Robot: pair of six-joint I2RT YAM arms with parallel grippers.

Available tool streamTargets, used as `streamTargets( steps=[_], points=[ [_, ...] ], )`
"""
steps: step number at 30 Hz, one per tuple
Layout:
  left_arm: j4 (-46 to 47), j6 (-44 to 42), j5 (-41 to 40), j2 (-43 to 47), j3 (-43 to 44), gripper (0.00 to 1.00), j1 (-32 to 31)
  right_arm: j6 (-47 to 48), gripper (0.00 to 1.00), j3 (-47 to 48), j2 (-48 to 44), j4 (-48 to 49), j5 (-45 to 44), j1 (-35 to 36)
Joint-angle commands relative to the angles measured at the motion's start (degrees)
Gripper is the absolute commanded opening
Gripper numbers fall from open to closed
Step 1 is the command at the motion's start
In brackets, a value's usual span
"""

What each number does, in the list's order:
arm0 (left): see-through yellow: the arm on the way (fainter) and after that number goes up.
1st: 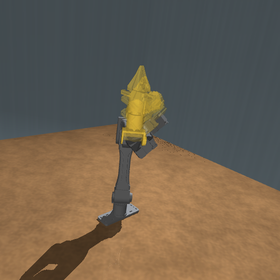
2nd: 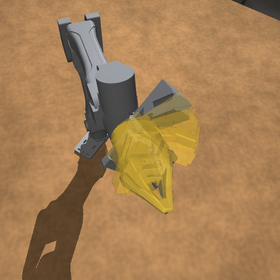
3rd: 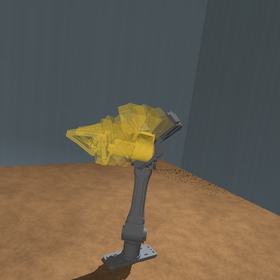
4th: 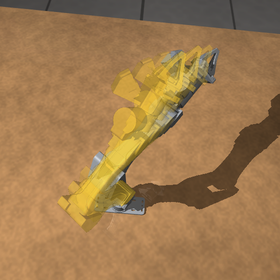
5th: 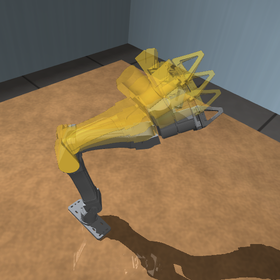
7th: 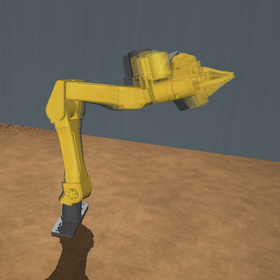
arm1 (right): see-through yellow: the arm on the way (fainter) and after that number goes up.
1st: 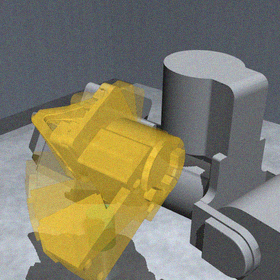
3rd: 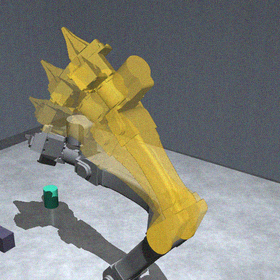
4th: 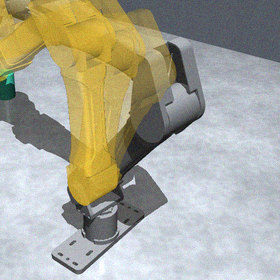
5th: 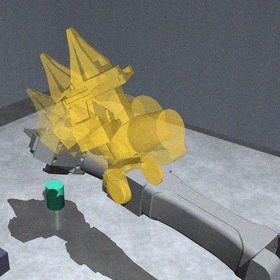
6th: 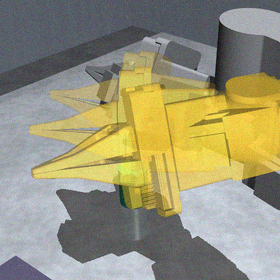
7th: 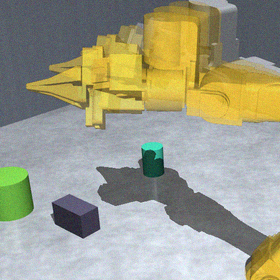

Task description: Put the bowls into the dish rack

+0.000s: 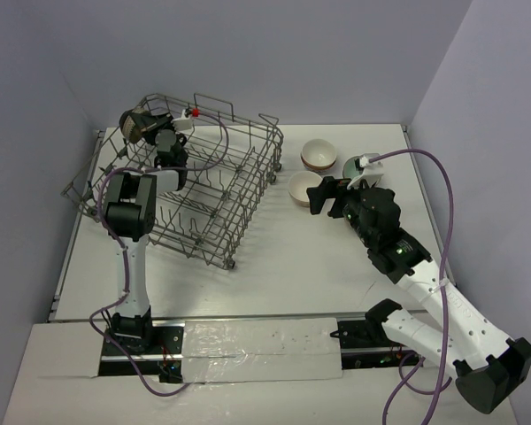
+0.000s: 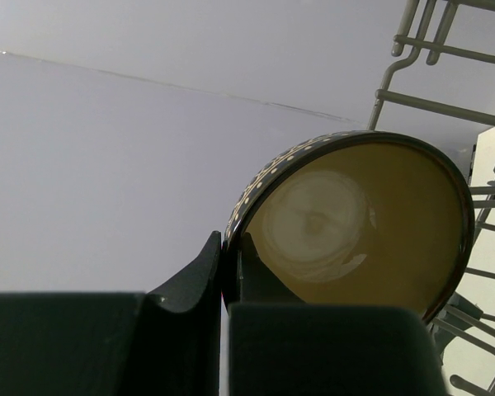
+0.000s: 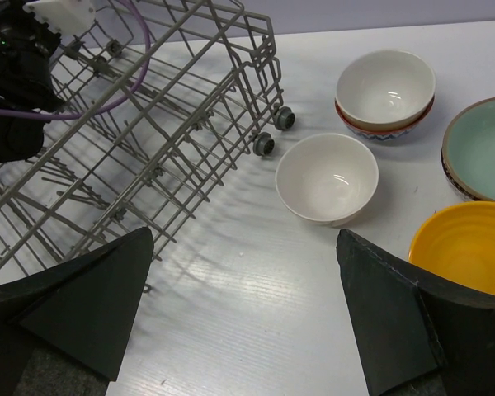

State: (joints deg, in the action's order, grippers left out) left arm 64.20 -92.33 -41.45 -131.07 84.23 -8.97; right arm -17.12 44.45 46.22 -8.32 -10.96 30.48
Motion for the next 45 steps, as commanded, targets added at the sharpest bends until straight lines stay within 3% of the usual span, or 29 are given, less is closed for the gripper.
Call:
streamTargets(
  steps=[1, 23, 45],
  points=[
    [8.04, -3.73, -1.7, -0.68, 1.64, 0.0, 0.27, -0.54, 0.99, -0.68, -0.87, 2.87, 0.68, -0.07],
    [11.12, -6.63, -3.72, -1.56, 4.89, 0.0, 1.24, -0.54, 1.0, -0.85, -0.34, 2.87, 0.68, -0.07],
    [9.27, -8.47, -2.84, -4.02, 0.77, 0.0, 0.8, -0.8, 0.99, -0.85, -0.07, 2.87, 1.29, 0.02]
  ],
)
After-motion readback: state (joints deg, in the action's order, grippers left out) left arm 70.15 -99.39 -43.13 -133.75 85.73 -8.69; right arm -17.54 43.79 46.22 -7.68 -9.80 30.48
